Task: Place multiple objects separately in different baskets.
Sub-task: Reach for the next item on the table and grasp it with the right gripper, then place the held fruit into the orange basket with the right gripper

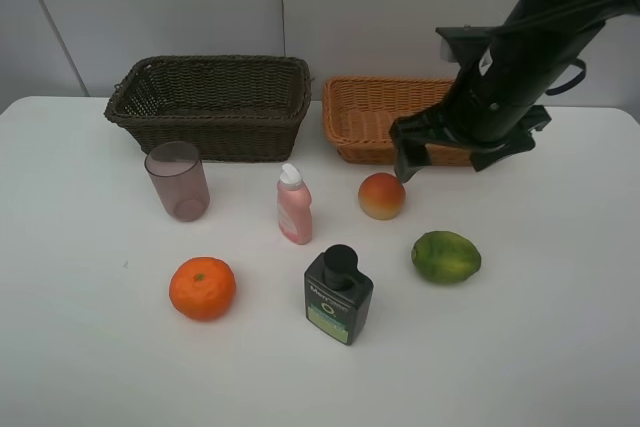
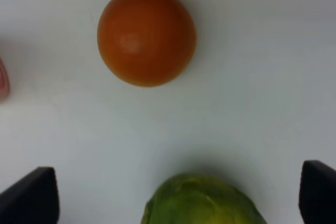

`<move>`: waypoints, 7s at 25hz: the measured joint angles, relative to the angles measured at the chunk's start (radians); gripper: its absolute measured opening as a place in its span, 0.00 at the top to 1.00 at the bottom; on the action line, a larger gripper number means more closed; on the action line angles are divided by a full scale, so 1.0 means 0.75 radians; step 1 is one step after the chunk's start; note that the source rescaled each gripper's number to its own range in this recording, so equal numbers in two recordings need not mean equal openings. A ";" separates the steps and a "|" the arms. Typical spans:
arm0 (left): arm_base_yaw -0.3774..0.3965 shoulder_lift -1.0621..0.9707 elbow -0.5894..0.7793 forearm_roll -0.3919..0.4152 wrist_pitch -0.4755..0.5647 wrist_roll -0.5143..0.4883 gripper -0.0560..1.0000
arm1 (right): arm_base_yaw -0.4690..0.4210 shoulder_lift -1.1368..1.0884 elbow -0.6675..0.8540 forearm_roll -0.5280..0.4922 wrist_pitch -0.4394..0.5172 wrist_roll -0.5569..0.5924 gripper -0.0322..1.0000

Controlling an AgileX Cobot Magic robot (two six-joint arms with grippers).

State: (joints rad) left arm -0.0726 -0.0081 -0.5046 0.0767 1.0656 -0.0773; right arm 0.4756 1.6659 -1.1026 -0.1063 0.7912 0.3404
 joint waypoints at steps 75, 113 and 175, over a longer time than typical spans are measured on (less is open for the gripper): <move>0.000 0.000 0.000 0.000 0.000 0.004 0.00 | 0.141 0.468 0.118 -1.321 -0.674 1.612 0.02; 0.000 0.000 0.000 0.000 0.000 0.004 0.00 | 0.141 0.499 0.103 -1.330 -0.635 1.620 0.59; 0.000 0.000 0.000 0.000 0.000 0.004 0.00 | -0.216 0.859 -0.952 0.017 -0.129 -0.131 0.59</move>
State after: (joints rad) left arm -0.0726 -0.0081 -0.5046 0.0767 1.0655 -0.0743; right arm 0.3133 2.3104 -1.8166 -0.0935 0.6944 0.2421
